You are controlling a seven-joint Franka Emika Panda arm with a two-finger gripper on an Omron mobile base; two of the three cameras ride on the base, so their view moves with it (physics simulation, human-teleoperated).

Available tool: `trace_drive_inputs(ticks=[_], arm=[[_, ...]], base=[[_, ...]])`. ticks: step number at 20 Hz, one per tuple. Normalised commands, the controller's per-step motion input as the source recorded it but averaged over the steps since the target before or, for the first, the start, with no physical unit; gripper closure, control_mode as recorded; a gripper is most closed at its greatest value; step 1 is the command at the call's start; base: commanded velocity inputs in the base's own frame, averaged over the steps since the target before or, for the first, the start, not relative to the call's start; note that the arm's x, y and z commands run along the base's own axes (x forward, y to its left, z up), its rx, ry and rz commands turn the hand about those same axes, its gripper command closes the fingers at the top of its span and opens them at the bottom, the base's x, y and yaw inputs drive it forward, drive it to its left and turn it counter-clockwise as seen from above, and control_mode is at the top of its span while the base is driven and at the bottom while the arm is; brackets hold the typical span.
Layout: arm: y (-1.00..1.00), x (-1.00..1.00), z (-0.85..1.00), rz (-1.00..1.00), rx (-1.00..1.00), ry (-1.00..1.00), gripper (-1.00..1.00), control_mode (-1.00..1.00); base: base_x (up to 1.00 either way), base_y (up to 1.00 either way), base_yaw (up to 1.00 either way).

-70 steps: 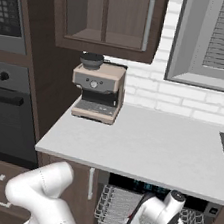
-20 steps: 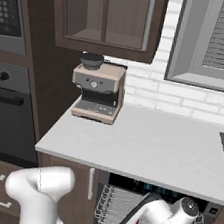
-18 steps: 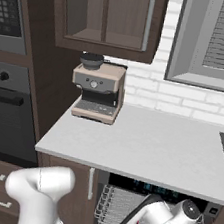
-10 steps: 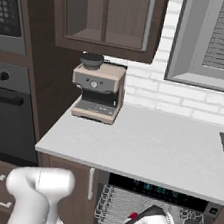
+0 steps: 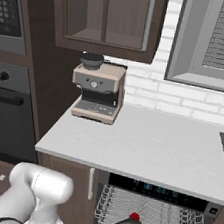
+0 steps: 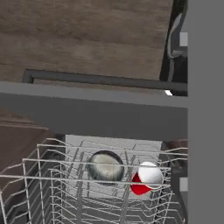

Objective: Pick up the cup and bowl from the counter, place them in the dishwasher, and close the dishwasher door.

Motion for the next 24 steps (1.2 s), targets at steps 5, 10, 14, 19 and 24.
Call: trace_drive_inputs(ticks=[5, 10, 14, 19, 24], arm=[[0.05, -0.15, 0.0, -0.11, 0.18, -0.14, -1.0, -1.0], [-0.04, -0.29, 0.0, 0.0, 0.27, -0.21, -1.0, -1.0], [-0.26, -0.12, -0.01, 0.0, 0.26, -0.14, -1.0, -1.0], [-0.18, -0.03, -0.04, -0.01, 0.35, -0.18, -1.0, -1.0], [0.01, -0.03, -0.27, 0.0, 0.12, -0.12, -1.0, -1.0]], base=[[0.0, 0.0, 0.0], [0.0, 0.0, 0.0], [0.0, 0.0, 0.0], [0.0, 0.0, 0.0], [0.0, 0.0, 0.0]])
